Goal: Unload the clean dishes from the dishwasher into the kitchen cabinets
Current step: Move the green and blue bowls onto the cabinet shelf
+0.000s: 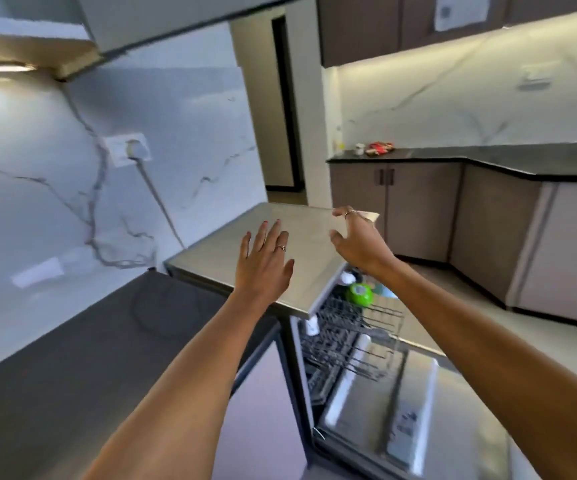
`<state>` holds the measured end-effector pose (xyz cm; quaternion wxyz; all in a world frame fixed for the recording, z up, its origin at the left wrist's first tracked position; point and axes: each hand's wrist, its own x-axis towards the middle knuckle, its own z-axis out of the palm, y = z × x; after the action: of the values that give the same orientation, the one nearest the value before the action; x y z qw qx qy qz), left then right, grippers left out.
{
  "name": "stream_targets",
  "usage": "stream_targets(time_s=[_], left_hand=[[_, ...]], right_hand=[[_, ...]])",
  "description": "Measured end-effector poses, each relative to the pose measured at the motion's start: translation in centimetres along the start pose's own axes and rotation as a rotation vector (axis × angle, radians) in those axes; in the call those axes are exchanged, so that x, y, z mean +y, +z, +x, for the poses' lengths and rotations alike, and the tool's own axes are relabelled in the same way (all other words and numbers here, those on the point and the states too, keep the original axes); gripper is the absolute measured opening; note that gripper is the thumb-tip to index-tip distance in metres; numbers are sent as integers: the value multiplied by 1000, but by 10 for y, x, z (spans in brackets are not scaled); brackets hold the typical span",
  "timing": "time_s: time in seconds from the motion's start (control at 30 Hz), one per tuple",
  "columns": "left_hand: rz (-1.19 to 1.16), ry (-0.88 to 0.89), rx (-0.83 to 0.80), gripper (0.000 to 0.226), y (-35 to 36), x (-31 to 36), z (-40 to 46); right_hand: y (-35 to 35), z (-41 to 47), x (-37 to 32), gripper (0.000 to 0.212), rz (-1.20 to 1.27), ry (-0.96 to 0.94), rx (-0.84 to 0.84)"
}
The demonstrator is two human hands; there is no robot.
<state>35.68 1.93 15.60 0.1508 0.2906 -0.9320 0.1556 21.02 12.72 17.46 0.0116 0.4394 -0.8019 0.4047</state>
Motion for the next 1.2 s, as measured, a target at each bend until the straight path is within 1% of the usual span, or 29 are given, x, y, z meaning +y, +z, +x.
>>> stream_targets(time_s=[0.07,0.13,0.23,0.3,0.43,0.6,0.7,0.8,0.97,1.1,1.2], left_hand=[[-26,75,-26,57,11,37,-1],[-13,130,-40,56,18,57,0],[-14,162,-77,56,28,80,2],[-30,130,-120,56,39,91,3],[-36,49,-245,55,59,109,5],[-143,-178,-405,57,80,144,11],[-225,-281,-459,62,94,173,14],[-239,-292,-490,66,109,202,23],[-230,-287,-536,66,130,232,37],[-212,-245,-592,65,150,236,50],[-267,-278,-603,66,175,235,78]], right_hand=[[-12,-14,31,39,-16,72,0],[-22,-19,50,39,-28,93,16],[-39,-24,77,40,-26,127,19],[-46,-24,98,38,-14,158,14],[-51,-28,143,44,-3,233,-75],[-70,-22,205,44,-49,298,-169],[-79,-15,238,45,-104,298,-244],[-82,0,263,45,-113,289,-293],[-63,13,286,44,-68,259,-408],[-41,25,303,45,-51,281,-483],[-14,47,320,43,-15,311,-501]])
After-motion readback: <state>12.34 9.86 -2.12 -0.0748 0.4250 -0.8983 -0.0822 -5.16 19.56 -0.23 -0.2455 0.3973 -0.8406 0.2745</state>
